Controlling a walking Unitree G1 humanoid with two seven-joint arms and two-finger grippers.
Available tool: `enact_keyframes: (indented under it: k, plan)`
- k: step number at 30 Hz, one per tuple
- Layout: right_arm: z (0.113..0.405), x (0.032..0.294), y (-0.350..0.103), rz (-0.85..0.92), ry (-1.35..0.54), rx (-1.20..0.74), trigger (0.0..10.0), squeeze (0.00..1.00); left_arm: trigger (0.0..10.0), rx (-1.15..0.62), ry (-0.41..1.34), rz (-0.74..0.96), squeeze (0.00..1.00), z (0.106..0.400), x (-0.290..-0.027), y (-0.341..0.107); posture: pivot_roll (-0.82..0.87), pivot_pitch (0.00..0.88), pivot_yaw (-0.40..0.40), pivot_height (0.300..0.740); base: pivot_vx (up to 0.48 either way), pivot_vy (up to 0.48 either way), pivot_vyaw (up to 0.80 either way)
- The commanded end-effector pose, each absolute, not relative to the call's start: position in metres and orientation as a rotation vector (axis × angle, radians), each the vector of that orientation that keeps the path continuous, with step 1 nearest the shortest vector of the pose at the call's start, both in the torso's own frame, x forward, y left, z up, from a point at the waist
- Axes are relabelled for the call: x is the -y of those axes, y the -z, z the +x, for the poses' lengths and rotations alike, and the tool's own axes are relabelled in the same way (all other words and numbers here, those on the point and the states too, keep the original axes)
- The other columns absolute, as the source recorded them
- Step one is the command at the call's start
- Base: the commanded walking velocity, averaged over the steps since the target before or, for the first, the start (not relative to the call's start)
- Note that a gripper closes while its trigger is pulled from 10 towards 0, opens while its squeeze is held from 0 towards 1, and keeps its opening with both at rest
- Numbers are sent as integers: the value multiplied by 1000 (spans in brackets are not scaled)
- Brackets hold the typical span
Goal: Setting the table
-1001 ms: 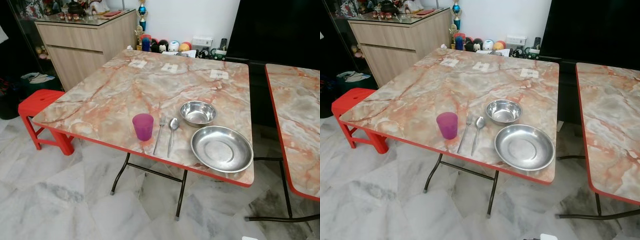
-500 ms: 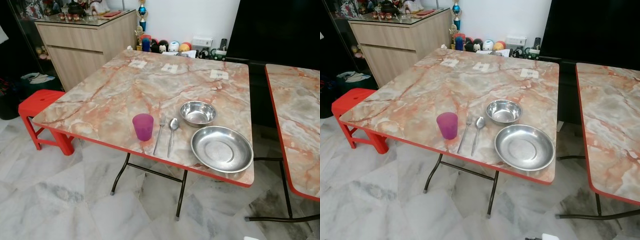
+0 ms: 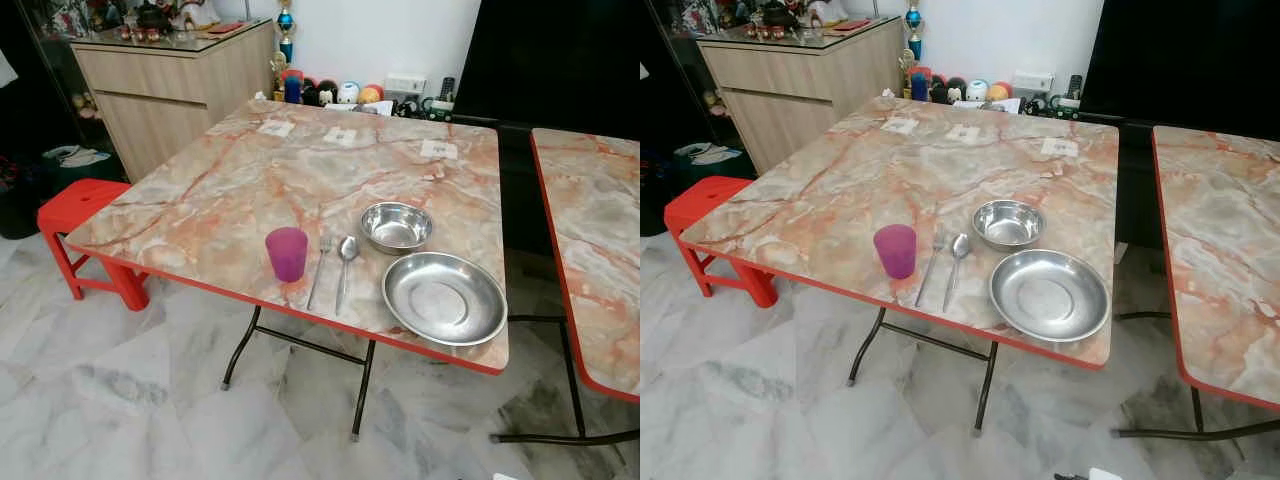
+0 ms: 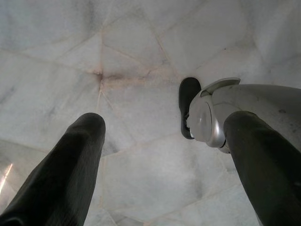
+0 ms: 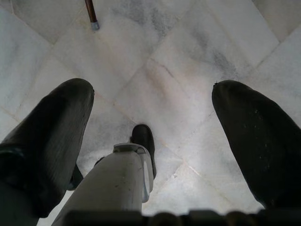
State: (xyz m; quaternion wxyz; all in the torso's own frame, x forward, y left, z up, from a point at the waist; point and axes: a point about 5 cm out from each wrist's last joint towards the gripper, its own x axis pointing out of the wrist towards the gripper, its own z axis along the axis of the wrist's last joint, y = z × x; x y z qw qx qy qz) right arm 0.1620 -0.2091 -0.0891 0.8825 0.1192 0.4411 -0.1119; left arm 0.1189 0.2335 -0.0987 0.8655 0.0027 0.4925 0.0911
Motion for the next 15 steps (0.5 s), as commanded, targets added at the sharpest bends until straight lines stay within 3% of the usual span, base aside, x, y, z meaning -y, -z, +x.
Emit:
enact_keyframes:
  k: [1, 8, 15]
  plan:
    - [158, 208, 91, 236, 226, -926, 10000, 0, 10000, -1049, -180, 17, 0, 113, -235, 100, 41, 9, 3, 740, 0, 0, 0]
    - [161, 214, 88, 166, 288, -883, 10000, 0, 10000, -1047, -178, 19, 0, 113, -235, 100, 39, 15, 6, 740, 0, 0, 0]
    - [161, 217, 86, 216, 388, -823, 10000, 0, 10000, -1047, -183, 19, 0, 113, -236, 100, 26, 42, 10, 740, 0, 0, 0]
